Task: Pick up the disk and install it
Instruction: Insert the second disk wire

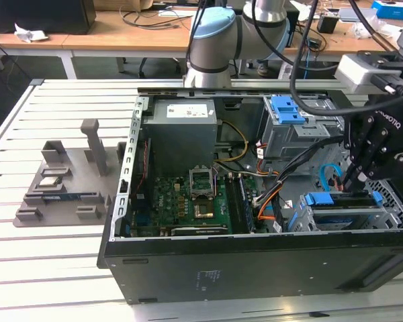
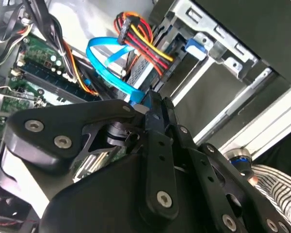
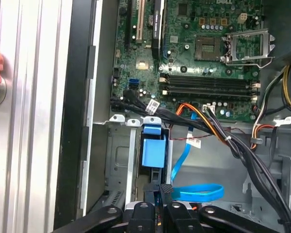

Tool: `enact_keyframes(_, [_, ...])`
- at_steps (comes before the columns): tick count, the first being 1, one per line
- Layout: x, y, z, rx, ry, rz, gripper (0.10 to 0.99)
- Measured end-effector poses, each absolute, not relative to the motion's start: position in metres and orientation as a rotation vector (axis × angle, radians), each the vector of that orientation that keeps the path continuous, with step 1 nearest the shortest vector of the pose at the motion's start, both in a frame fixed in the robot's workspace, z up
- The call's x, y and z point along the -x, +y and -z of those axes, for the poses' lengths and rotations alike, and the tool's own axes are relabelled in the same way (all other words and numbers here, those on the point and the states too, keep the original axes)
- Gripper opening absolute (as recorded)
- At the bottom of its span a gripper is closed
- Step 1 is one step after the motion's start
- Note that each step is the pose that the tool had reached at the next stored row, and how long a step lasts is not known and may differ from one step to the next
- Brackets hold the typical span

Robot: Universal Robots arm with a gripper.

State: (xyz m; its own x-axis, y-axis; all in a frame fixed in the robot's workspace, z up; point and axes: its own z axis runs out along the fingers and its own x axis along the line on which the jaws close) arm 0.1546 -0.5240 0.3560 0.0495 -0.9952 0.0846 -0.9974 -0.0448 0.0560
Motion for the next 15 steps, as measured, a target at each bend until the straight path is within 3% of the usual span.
enact_keyframes(15, [-0.158,-0.524,-0.343,-2.202,-2.1,-0.033,0.161])
